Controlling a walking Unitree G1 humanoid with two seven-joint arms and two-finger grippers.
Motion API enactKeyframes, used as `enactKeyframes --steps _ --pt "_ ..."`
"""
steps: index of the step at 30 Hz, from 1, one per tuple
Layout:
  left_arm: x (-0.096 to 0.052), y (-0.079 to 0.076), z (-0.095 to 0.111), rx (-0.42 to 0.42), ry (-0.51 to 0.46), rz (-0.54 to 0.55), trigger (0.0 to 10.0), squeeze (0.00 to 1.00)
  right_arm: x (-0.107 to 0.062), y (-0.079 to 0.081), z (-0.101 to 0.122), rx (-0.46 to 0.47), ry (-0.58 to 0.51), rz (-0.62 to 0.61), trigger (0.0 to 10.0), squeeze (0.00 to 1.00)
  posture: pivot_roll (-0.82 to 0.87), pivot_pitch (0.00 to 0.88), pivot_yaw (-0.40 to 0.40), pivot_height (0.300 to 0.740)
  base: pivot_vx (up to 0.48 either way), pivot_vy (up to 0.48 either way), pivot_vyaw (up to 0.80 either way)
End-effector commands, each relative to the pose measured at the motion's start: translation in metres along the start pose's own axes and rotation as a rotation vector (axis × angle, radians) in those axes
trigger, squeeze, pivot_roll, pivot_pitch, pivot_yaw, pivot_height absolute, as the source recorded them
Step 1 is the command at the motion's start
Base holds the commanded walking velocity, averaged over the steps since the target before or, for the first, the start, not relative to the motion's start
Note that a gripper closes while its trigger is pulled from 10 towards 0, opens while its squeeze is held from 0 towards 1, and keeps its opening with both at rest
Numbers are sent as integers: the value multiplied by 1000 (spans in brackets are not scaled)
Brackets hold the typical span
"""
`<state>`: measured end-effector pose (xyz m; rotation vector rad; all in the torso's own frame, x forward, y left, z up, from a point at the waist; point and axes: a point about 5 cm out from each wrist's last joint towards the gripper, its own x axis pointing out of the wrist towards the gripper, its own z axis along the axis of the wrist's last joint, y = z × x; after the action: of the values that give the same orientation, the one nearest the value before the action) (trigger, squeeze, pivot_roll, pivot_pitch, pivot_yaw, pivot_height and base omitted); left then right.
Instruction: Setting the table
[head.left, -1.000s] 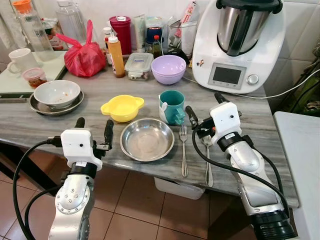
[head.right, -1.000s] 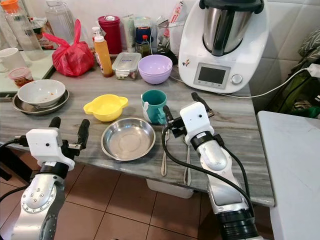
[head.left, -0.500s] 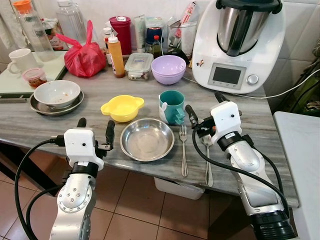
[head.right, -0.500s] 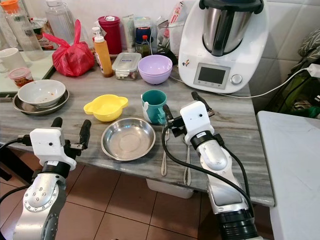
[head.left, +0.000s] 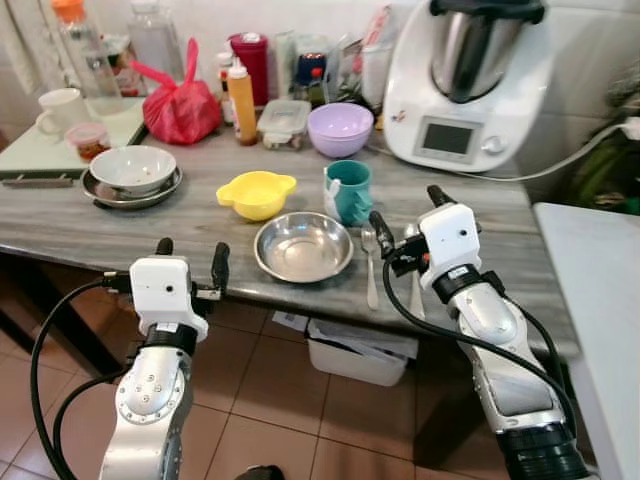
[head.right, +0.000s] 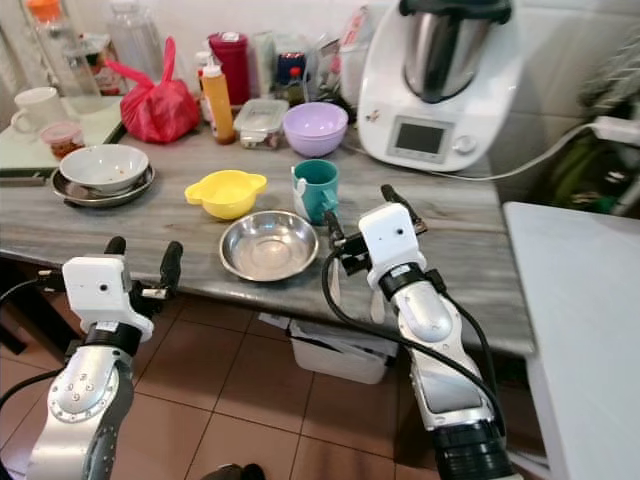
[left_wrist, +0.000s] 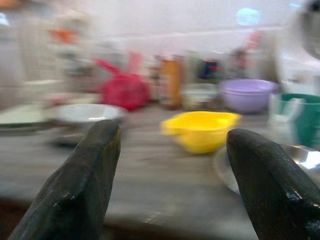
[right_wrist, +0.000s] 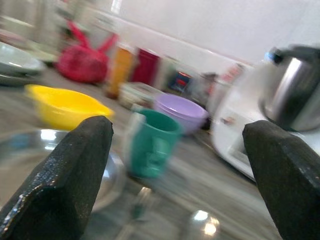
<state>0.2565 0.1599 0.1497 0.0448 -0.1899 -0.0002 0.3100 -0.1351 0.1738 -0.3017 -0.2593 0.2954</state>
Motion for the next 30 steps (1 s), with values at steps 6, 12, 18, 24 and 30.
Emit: enactKeyframes --steps 6,12,18,24,30 --pt "-5 5 -8 13 43 5 10000 0 1 6 2 12 -3 13 10000 0 -68 15 52 740 -322 0 0" --pt "-5 6 -11 25 48 0 10000 0 2 11 -2 21 8 26 10000 0 -61 13 51 740 -149 0 0" --pt "-7 10 -20 36 73 13 10000 0 1 18 -11 41 42 52 10000 0 -54 9 49 740 0 0 0" --pt "-12 20 -47 38 158 69 10000 0 -7 30 -40 94 160 100 10000 0 -51 6 50 740 0 0 0" --pt "-23 28 -84 43 283 118 10000 0 -23 49 -71 113 276 190 10000 0 -52 3 53 740 0 0 0"
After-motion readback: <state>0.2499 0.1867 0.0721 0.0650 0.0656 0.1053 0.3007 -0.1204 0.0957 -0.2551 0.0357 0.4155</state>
